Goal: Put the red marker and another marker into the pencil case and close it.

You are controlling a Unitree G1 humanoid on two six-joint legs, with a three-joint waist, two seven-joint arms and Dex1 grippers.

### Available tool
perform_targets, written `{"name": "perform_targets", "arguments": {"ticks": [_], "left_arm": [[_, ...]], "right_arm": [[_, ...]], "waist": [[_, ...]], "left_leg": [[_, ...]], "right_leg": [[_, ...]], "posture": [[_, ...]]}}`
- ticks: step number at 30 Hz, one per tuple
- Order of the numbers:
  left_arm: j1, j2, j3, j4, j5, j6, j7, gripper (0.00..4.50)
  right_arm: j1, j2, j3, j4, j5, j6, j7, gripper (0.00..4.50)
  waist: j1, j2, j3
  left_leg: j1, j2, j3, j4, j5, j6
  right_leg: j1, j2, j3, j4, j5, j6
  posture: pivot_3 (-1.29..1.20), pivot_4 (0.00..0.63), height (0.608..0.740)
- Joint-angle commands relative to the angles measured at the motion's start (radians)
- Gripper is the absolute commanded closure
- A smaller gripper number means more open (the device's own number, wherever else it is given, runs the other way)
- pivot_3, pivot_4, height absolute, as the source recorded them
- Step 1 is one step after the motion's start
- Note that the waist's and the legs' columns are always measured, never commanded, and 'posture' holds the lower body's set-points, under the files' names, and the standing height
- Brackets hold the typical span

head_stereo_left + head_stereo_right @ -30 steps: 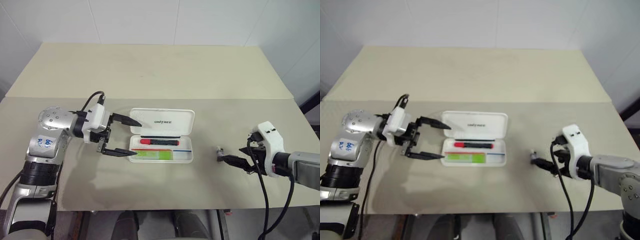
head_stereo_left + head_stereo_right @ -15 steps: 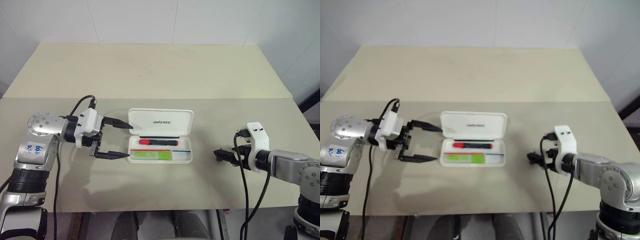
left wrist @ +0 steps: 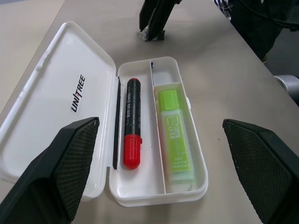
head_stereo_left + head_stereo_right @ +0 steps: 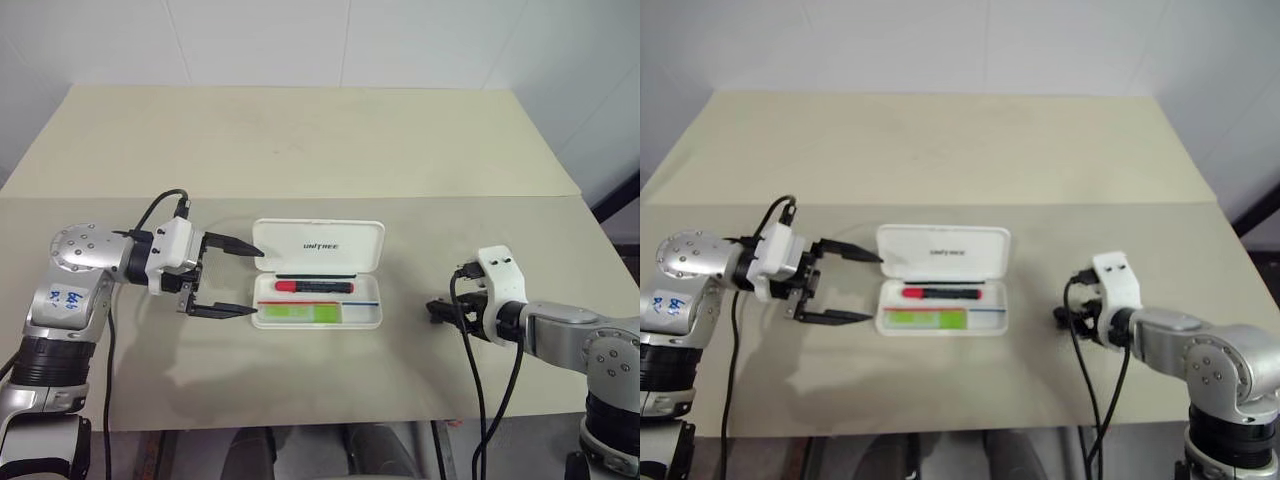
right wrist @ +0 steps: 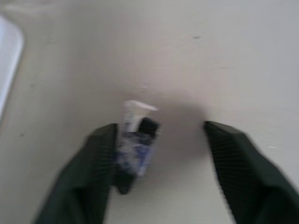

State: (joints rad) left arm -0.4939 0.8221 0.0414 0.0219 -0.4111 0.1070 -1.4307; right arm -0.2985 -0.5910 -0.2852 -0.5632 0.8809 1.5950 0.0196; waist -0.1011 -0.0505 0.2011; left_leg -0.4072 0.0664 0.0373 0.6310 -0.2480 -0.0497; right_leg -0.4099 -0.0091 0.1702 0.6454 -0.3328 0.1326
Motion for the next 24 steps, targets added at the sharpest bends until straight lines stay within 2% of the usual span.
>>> {"name": "perform_targets", "arguments": {"ticks": [1, 3, 6, 8, 11, 14, 16, 21, 24], "left_arm": [[-0.015, 0.018, 0.029, -0.001, -0.01, -0.02, 0.001, 0.0], [-0.016, 0.018, 0.026, -0.001, -0.011, -0.021, 0.003, 0.0], [-0.015, 0.017, 0.024, -0.009, -0.013, -0.021, 0.006, 0.0], [-0.019, 0.015, 0.021, -0.003, -0.011, -0.025, 0.005, 0.0], [-0.027, 0.012, 0.018, 0.009, -0.008, -0.033, 0.003, 0.0], [-0.021, 0.012, 0.019, 0.012, -0.009, -0.044, 0.0, 0.0], [-0.013, 0.014, 0.02, 0.007, -0.014, -0.044, -0.003, 0.0], [0.013, 0.02, 0.027, -0.009, -0.024, -0.04, -0.006, 0.0], [0.026, 0.025, 0.033, -0.01, -0.025, -0.038, -0.005, 0.0]], "right_arm": [[0.022, -0.017, 0.051, -0.023, 0.055, 0.019, 0.005, 2.65], [0.019, -0.02, 0.062, -0.025, 0.062, 0.019, 0.002, 3.34], [0.016, -0.029, 0.071, -0.029, 0.065, 0.019, 0.004, 4.11], [-0.004, -0.052, 0.076, -0.033, 0.052, 0.019, 0.033, 4.12], [-0.029, -0.158, 0.126, -0.047, 0.008, -0.092, 0.152, 4.12], [-0.028, -0.349, 0.234, -0.041, -0.109, -0.386, 0.433, 4.12], [-0.039, -0.419, 0.281, -0.013, -0.153, -0.521, 0.589, 4.12], [-0.114, -0.438, 0.382, 0.048, -0.26, -0.804, 0.866, 4.12], [-0.161, -0.413, 0.44, 0.076, -0.299, -0.873, 0.953, 4.12]], "waist": [[-0.001, 0.0, 0.0], [-0.001, 0.0, 0.0], [0.0, -0.001, 0.0], [0.0, -0.001, 0.0], [0.002, 0.0, 0.0], [0.003, 0.002, 0.001], [0.004, 0.002, 0.001], [0.004, 0.002, 0.001], [0.006, 0.002, 0.001]], "left_leg": [[0.0, 0.0, 0.0, -0.001, 0.0, 0.0], [0.0, 0.0, 0.0, -0.002, 0.0, 0.0], [0.0, 0.0, 0.0, -0.001, 0.0, 0.0], [0.0, 0.0, 0.0, -0.001, 0.0, 0.0], [0.0, 0.0, 0.0, -0.001, 0.0, 0.0], [-0.001, 0.0, 0.001, -0.001, 0.0, 0.0], [-0.001, 0.0, 0.001, -0.001, 0.0, 0.0], [-0.001, 0.0, 0.0, -0.001, 0.0, 0.0], [-0.001, 0.0, 0.0, 0.0, 0.0, 0.0]], "right_leg": [[0.0, 0.0, 0.0, 0.0, 0.0, 0.0], [0.0, 0.0, -0.001, -0.001, 0.0, -0.001], [0.0, 0.0, -0.001, -0.001, 0.0, -0.001], [0.0, 0.0, -0.001, -0.001, 0.0, -0.001], [0.0, 0.0, -0.001, -0.001, 0.0, -0.001], [-0.001, -0.001, -0.001, -0.002, 0.0, 0.0], [-0.001, -0.001, -0.001, -0.003, 0.0, 0.0], [-0.001, 0.0, -0.001, -0.002, 0.0, 0.0], [-0.001, 0.0, -0.001, -0.001, 0.0, 0.0]], "posture": [[0.0, 0.15, 0.74], [0.0, 0.15, 0.74], [0.0, 0.15, 0.74], [0.0, 0.15, 0.74], [0.0, 0.15, 0.74], [0.0, 0.15, 0.74], [0.0, 0.15, 0.74], [0.0, 0.15, 0.74], [0.0, 0.15, 0.74]]}}
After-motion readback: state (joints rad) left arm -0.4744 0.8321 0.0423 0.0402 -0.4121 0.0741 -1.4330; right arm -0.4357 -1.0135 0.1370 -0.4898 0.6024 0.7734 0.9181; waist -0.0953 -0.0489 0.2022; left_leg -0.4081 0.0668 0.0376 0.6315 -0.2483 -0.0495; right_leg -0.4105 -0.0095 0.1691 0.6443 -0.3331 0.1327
